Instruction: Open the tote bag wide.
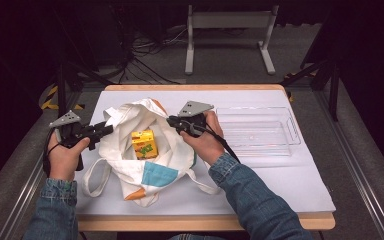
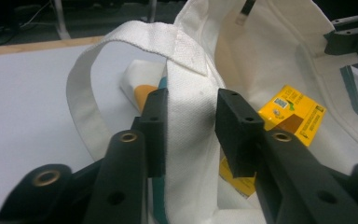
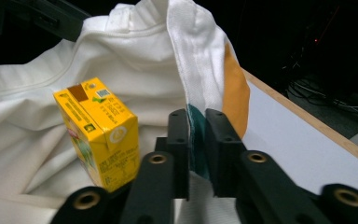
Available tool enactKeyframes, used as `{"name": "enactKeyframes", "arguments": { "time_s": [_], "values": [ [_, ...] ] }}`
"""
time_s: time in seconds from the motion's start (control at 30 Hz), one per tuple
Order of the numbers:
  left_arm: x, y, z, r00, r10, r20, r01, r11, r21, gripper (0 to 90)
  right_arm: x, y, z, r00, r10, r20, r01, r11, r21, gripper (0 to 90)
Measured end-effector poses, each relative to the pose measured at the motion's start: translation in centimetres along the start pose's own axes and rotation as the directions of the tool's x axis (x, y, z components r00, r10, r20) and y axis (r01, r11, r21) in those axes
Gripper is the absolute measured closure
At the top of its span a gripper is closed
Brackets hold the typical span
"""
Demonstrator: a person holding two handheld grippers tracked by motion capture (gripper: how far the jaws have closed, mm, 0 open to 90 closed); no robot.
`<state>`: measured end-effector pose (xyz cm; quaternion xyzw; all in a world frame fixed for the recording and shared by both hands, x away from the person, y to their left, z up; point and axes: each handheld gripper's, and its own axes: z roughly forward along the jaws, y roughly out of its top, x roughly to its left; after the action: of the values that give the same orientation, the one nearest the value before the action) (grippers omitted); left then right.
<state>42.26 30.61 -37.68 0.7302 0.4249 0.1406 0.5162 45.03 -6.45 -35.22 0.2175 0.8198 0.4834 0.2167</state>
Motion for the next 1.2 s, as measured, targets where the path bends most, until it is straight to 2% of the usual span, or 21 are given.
{"name": "enactKeyframes", "arguments": {
  "time_s": [0.07, 0.1, 0.13, 0.27, 0.4, 0.47, 0.6, 0.67, 0.7, 0.73, 0.8, 0.9, 0.93, 0.97, 1.0, 1.1, 1.13, 1.2],
  "values": [
    [0.2, -0.2, -0.1, 0.9998, 0.000, -0.019, 0.000, 1.0000, 0.005, 85.8, -0.2, -0.2, 0.0, 1.0000, -0.007, 0.002, 0.007, 1.000, 0.018, 88.3],
    [0.3, -0.3, -0.1, 0.9989, 0.007, -0.047, -0.006, 0.9998, 0.017, 86.7, -0.3, -0.2, 0.1, 1.0000, -0.006, 0.003, 0.006, 1.000, 0.024, 88.5],
    [0.5, -0.5, 0.1, 0.9969, 0.013, -0.078, -0.011, 0.9994, 0.033, 87.4, -0.5, -0.3, 0.1, 1.0000, -0.002, 0.006, 0.002, 1.000, 0.032, 88.6],
    [1.3, -1.3, 0.8, 0.9900, 0.013, -0.140, -0.004, 0.9975, 0.070, 89.0, -1.3, -0.9, 0.6, 0.9997, 0.021, 0.014, -0.022, 0.998, 0.060, 88.7],
    [2.2, -2.4, 1.7, 0.9888, -0.012, -0.149, 0.029, 0.9935, 0.110, 89.1, -1.9, -1.6, 1.5, 0.9991, 0.020, 0.037, -0.024, 0.993, 0.115, 88.8],
    [2.4, -2.7, 1.9, 0.9882, -0.019, -0.152, 0.039, 0.9907, 0.130, 89.1, -1.9, -2.1, 2.2, 0.9989, 0.011, 0.045, -0.018, 0.987, 0.159, 88.9],
    [2.5, -3.2, 2.3, 0.9869, -0.012, -0.161, 0.041, 0.9831, 0.178, 89.1, -1.6, -2.8, 3.2, 0.9990, 0.000, 0.046, -0.011, 0.969, 0.248, 89.0],
    [2.5, -3.5, 2.4, 0.9873, -0.010, -0.159, 0.043, 0.9779, 0.205, 89.1, -1.6, -3.2, 3.4, 0.9991, 0.012, 0.040, -0.023, 0.960, 0.280, 89.0],
    [2.5, -3.5, 2.4, 0.9873, -0.010, -0.159, 0.043, 0.9779, 0.205, 89.1, -1.5, -3.3, 3.4, 0.9990, 0.024, 0.038, -0.034, 0.958, 0.285, 89.0],
    [2.4, -3.8, 2.3, 0.9884, -0.015, -0.151, 0.050, 0.9726, 0.227, 89.1, -1.5, -3.4, 3.3, 0.9989, 0.029, 0.036, -0.038, 0.958, 0.286, 89.0],
    [2.4, -3.9, 2.1, 0.9891, -0.016, -0.146, 0.048, 0.9742, 0.220, 89.1, -1.4, -3.4, 3.1, 0.9987, 0.041, 0.030, -0.047, 0.957, 0.287, 89.0],
    [2.1, -3.7, 1.7, 0.9889, -0.004, -0.149, 0.036, 0.9766, 0.212, 85.8, -1.3, -3.3, 2.5, 0.9991, 0.040, 0.014, -0.042, 0.961, 0.273, 87.8],
    [1.8, -3.4, 1.0, 0.9856, 0.015, -0.168, 0.020, 0.9798, 0.199, 82.5, -1.3, -3.3, 2.3, 0.9992, 0.038, 0.010, -0.039, 0.963, 0.266, 85.1],
    [1.8, -3.4, 1.0, 0.9856, 0.015, -0.168, 0.020, 0.9798, 0.199, 79.8, -1.3, -3.3, 2.3, 0.9992, 0.038, 0.010, -0.039, 0.963, 0.266, 85.1],
    [1.7, -3.2, 0.5, 0.9868, 0.004, -0.162, 0.025, 0.9844, 0.174, 79.8, -1.4, -3.3, 2.0, 0.9989, 0.046, 0.009, -0.047, 0.967, 0.251, 82.4],
    [1.5, -2.7, -0.7, 0.9903, -0.006, -0.139, 0.024, 0.9914, 0.128, 72.2, -1.6, -3.2, 0.7, 0.9952, 0.098, -0.005, -0.095, 0.977, 0.193, 77.1],
    [1.2, -2.5, -1.1, 0.9905, 0.006, -0.137, 0.011, 0.9932, 0.116, 70.3, -1.6, -3.1, 0.4, 0.9948, 0.102, -0.004, -0.099, 0.978, 0.182, 76.5],
    [0.7, -2.1, -1.8, 0.9906, 0.028, -0.134, -0.014, 0.9942, 0.106, 67.7, -1.5, -2.9, -0.6, 0.9893, 0.143, -0.028, -0.137, 0.979, 0.154, 75.6]
  ]
}}
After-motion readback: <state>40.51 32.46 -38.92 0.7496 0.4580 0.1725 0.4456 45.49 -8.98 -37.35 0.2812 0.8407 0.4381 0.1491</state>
